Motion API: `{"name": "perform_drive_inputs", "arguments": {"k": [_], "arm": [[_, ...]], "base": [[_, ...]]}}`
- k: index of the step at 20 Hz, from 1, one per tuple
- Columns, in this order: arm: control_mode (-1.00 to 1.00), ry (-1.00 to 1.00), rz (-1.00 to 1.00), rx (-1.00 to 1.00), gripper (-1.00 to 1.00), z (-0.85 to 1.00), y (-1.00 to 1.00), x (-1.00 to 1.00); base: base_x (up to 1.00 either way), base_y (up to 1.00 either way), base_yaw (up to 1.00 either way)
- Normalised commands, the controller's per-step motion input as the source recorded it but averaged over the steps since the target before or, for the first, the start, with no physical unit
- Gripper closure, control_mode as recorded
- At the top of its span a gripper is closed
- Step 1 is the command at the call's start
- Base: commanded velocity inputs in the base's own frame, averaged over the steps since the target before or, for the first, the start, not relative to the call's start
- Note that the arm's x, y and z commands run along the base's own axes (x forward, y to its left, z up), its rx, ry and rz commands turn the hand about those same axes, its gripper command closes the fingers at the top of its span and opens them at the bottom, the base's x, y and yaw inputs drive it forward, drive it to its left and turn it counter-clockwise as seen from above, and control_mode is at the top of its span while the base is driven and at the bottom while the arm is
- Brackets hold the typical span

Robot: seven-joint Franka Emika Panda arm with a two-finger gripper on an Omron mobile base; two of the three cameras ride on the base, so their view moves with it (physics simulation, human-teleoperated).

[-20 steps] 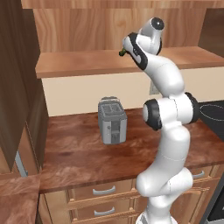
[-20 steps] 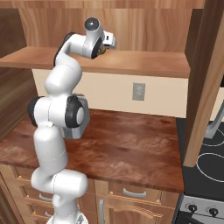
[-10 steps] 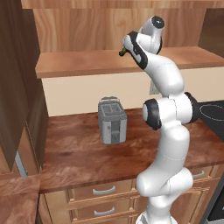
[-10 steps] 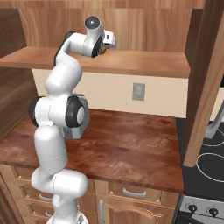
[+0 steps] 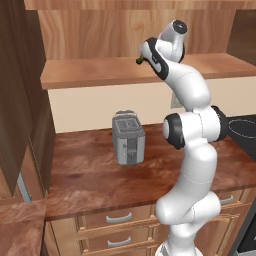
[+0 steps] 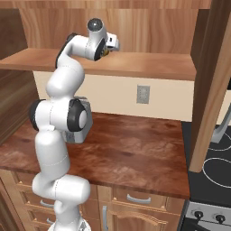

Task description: Pick the squashs from the cabinet and place them in one bowl. Pick the peach from the sink and place it in the other bowl.

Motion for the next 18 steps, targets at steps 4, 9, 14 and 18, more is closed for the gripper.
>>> {"name": "perform_drive_inputs", "arguments": {"k": [4,9,14,18], "arm": [[-1.00,0.00,0.00,0.00,-1.00,0.00,0.00,0.00],[-1.00,0.00,0.00,0.00,-1.00,0.00,0.00,0.00],[-1.00,0.00,0.00,0.00,1.00,0.00,0.00,0.00],[-1.00,0.00,0.00,0.00,1.00,0.00,0.00,0.00]], "base": [[0.00,0.00,0.00],[0.00,0.00,0.00],[0.00,0.00,0.00],[0.00,0.00,0.00]]}}
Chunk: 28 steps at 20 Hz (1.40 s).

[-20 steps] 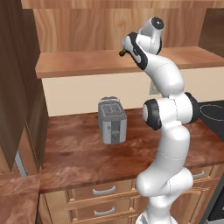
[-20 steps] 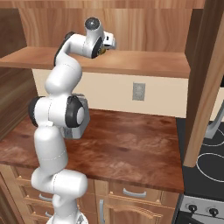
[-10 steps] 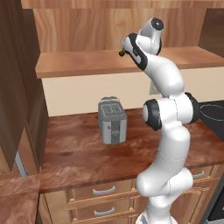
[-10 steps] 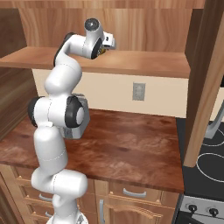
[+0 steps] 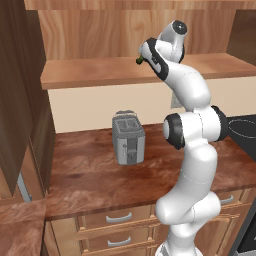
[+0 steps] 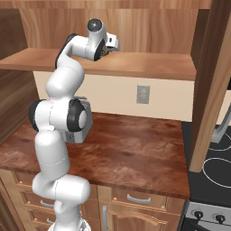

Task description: Pick the squashs from the cabinet and place them in one bowl. Pick the peach from the sink and place it in the other bowl.

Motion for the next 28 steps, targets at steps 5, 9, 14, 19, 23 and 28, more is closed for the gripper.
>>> {"name": "perform_drive_inputs", "arguments": {"k": [5,9,14,19,23,28], "arm": [[-1.00,0.00,0.00,0.00,1.00,0.00,0.00,0.00],[-1.00,0.00,0.00,0.00,1.00,0.00,0.00,0.00],[-1.00,-0.02,0.00,0.00,1.00,0.00,0.00,-0.33],[-1.00,-0.06,0.00,0.00,1.00,0.00,0.00,-0.50],[-1.00,-0.08,0.00,0.00,1.00,0.00,0.00,-0.65],[-1.00,-0.11,0.00,0.00,1.00,0.02,0.04,-0.81]], "base": [[0.00,0.00,0.00],[0.00,0.00,0.00],[0.00,0.00,0.00],[0.00,0.00,0.00],[0.00,0.00,0.00],[0.00,0.00,0.00]]}}
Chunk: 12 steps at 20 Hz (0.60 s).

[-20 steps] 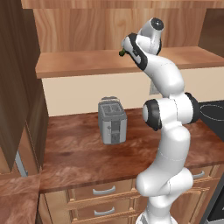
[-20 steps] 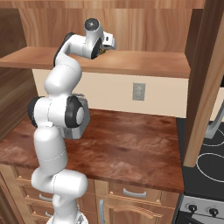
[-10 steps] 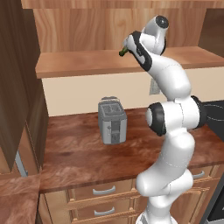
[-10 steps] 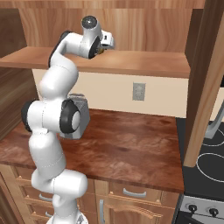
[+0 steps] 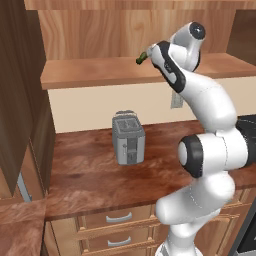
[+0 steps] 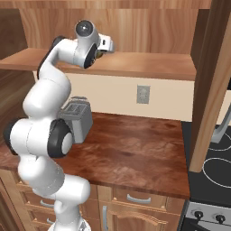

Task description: Pick the squashs from the cabinet and place them in one bowl. Pick the peach from the sink and place it in the other bowl.

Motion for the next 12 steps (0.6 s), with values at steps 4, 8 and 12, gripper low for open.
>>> {"name": "perform_drive_inputs", "arguments": {"k": [4,8,12], "arm": [[-1.00,-0.03,-0.01,0.00,1.00,0.06,0.02,-0.81],[-1.00,0.00,-0.03,0.00,1.00,0.11,0.01,-0.95],[-1.00,0.00,-0.03,0.00,1.00,0.22,0.00,-0.91]], "base": [[0.00,0.00,0.00],[0.00,0.00,0.00],[0.00,0.00,0.00]]}}
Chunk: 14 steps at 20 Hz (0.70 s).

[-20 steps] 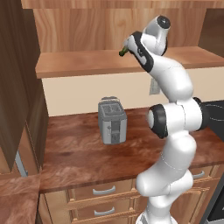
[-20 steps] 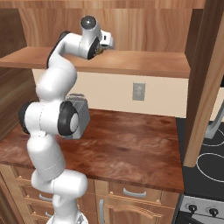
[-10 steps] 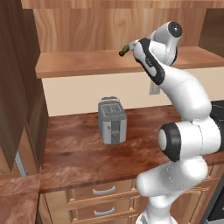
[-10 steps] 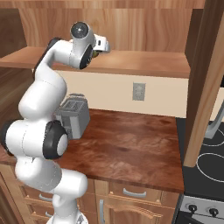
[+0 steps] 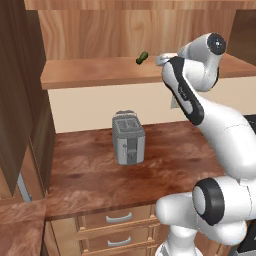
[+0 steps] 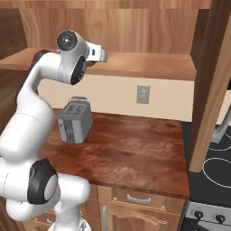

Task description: Pick the squashs from the cabinet and place them in one bowl. Pick the peach from the sink and place it in the other bowl.

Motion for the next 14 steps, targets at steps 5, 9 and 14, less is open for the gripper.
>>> {"name": "perform_drive_inputs", "arguments": {"k": [5,9,14], "arm": [[-1.00,0.03,-0.04,0.01,1.00,0.20,0.00,-0.75],[-1.00,0.07,-0.05,0.00,1.00,0.00,0.00,-0.78],[-1.00,0.11,-0.04,0.02,1.00,0.00,0.00,-0.77]], "base": [[0.00,0.00,0.00],[0.00,0.00,0.00],[0.00,0.00,0.00]]}}
